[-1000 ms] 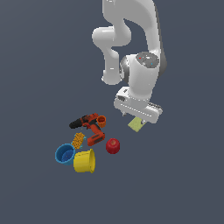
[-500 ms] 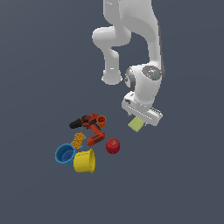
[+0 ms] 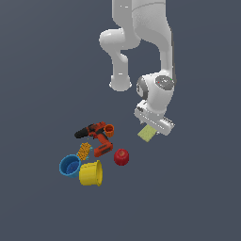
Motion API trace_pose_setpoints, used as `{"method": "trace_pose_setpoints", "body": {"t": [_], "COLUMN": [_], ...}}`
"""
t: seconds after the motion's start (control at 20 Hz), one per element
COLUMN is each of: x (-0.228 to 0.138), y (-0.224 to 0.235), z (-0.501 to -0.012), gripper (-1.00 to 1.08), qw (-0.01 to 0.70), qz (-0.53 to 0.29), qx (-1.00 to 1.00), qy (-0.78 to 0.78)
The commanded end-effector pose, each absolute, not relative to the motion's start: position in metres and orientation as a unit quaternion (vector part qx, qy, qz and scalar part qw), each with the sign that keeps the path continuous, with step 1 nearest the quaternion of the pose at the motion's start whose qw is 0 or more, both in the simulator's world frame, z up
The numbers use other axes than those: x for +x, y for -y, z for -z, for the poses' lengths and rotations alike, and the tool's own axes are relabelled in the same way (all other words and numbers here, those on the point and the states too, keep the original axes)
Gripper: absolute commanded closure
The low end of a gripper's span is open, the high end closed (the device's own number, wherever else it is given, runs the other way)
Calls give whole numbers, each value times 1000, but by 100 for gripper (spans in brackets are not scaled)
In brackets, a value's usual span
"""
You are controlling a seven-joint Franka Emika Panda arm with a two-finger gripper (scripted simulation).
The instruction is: Pick up a designated object from a clutter of objects.
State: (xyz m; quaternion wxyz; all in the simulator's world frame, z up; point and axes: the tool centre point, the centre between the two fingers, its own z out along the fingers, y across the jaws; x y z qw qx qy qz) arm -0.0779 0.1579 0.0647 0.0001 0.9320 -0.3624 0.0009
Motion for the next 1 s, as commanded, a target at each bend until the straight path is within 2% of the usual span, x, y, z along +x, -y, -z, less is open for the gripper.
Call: {"method": "trace_pose_setpoints", "body": {"t": [0.0, 0.45, 0.95], "x": [-81, -82, -83], "y": [-160, -160, -160], "z": [-61, -54, -16], "gripper": [-92, -92, -92], "qw": [0, 0, 0], "qz": [0, 0, 0], "qx": [930, 930, 930], "qy": [367, 367, 368]}}
